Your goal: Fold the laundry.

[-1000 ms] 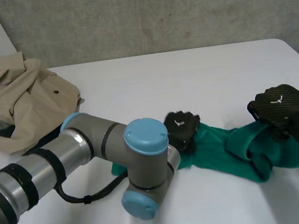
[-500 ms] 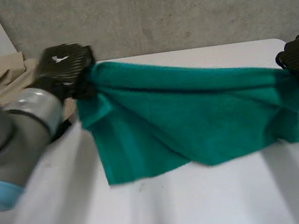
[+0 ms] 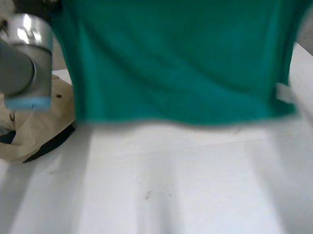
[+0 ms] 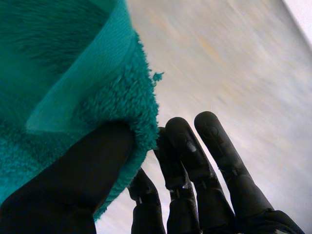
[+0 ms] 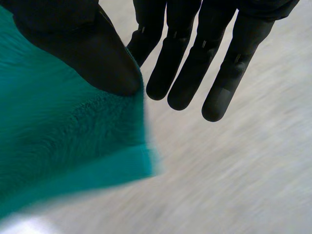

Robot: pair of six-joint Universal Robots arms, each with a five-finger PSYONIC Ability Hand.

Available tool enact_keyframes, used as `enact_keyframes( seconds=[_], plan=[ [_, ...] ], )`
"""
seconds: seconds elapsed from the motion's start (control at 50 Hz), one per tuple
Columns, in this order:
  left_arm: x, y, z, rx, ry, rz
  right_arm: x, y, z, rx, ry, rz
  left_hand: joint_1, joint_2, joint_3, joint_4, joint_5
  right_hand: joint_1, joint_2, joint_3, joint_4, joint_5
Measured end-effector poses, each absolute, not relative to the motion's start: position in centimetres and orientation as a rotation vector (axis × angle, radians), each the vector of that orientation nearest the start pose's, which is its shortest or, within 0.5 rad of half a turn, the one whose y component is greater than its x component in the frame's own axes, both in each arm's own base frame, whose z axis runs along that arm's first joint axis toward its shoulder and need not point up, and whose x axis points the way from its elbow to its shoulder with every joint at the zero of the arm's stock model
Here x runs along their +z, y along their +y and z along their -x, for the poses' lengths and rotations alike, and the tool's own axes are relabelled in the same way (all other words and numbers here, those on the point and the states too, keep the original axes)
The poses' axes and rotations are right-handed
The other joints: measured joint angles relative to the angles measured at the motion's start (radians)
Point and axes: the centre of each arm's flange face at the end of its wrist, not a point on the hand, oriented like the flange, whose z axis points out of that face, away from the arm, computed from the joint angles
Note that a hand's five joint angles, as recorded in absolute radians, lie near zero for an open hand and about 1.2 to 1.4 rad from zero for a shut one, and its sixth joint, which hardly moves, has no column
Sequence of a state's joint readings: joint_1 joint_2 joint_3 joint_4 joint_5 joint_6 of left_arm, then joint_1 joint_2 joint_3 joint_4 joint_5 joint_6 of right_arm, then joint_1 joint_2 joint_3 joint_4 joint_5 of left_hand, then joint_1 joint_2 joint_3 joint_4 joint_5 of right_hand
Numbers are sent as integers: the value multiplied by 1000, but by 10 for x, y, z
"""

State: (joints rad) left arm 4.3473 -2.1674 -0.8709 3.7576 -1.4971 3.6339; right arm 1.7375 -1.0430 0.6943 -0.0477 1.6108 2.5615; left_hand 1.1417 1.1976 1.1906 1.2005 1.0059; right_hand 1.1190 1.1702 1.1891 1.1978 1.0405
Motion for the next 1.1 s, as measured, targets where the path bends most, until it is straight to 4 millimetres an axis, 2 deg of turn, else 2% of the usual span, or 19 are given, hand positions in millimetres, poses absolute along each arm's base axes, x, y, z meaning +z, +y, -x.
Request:
enact_keyframes(
  seconds=[0.04, 0.1, 0.14, 0.2, 0.3, 0.32, 0.34, 0.42, 0.48, 0.58, 0.64, 0.72, 0.74, 0.82, 0.92, 1.0, 1.06, 1.08, 1.1],
  plan=[
    [394, -392, 295, -2855, 990, -542, 411, -414, -199, -2994, 1723, 584, 0, 0, 0, 0, 0, 0, 0, 0, 0, 0],
    [408, -391, 291, -2899, 925, -490, 425, -412, -200, -3056, 1615, 539, 0, 0, 0, 0, 5, 0, 0, 0, 0, 0],
    [409, -391, 289, -2900, 934, -485, 425, -411, -201, -3057, 1604, 546, 0, 0, 0, 0, 5, 0, 0, 0, 0, 0],
    [394, -394, 285, -2862, 1042, -514, 412, -411, -203, -2998, 1656, 616, 0, 0, 0, 0, 5, 0, 0, 0, 0, 0],
    [338, -397, 279, -2723, 1319, -615, 371, -411, -206, -2813, 1827, 763, 0, 0, 0, 0, 5, 0, 0, 0, 0, 0],
    [338, -397, 279, -2723, 1319, -615, 371, -411, -206, -2813, 1827, 763, 0, 0, 0, 0, 5, 0, 0, 0, 0, 0],
    [311, -395, 277, -2655, 1435, -661, 349, -410, -206, -2721, 1908, 818, 0, 0, 0, 0, 5, 0, 0, 0, 0, 0],
    [265, -385, 275, -2539, 1617, -742, 305, -407, -207, -2551, 2056, 901, 0, 0, 0, 0, 5, 0, 0, 0, 0, 0],
    [224, -370, 273, -2435, 1768, -833, 264, -400, -206, -2385, 2196, 984, 0, 1, 1, 0, 5, 0, 0, 0, 0, 0],
    [176, -341, 267, -2271, 1953, -967, 208, -375, -201, -2103, 2399, 1176, 0, 1, 2, 0, 5, 0, 0, 0, 0, 0],
    [162, -316, 260, -2152, 2030, -1049, 188, -352, -196, -1932, 2496, 1318, 0, 1, 2, 0, 5, 0, 0, 0, 0, 0],
    [157, -277, 246, -1965, 2094, -1177, 183, -314, -188, -1727, 2577, 1511, 0, 1, 2, 0, 5, 0, 0, 0, 0, 0],
    [157, -258, 240, -1872, 2117, -1240, 185, -293, -183, -1625, 2601, 1614, 0, 1, 2, 0, 5, 0, 0, 0, 0, 0],
    [159, -211, 224, -1628, 2175, -1404, 192, -247, -166, -1398, 2633, 1837, 0, 1, 2, 0, 5, 0, 0, 0, 0, 0],
    [162, -175, 211, -1396, 2246, -1541, 196, -224, -149, -1270, 2648, 1965, 0, 1, 2, 0, 5, 0, 0, 0, 0, 0],
    [165, -183, 213, -1395, 2231, -1547, 196, -233, -144, -1339, 2670, 1924, 0, 1, 2, 0, 5, 0, 0, 0, 0, 0],
    [168, -209, 221, -1492, 2166, -1508, 192, -254, -145, -1447, 2683, 1837, 0, 1, 2, 0, 5, 18, 0, 0, 0, 0],
    [168, -209, 221, -1492, 2166, -1508, 192, -254, -145, -1447, 2683, 1837, 0, 1, 2, 0, 5, 18, 0, 0, 0, 0],
    [169, -229, 228, -1574, 2107, -1475, 187, -275, -149, -1545, 2676, 1767, 0, 1, 2, 0, 5, 20, 0, 0, 0, 0]
  ],
)
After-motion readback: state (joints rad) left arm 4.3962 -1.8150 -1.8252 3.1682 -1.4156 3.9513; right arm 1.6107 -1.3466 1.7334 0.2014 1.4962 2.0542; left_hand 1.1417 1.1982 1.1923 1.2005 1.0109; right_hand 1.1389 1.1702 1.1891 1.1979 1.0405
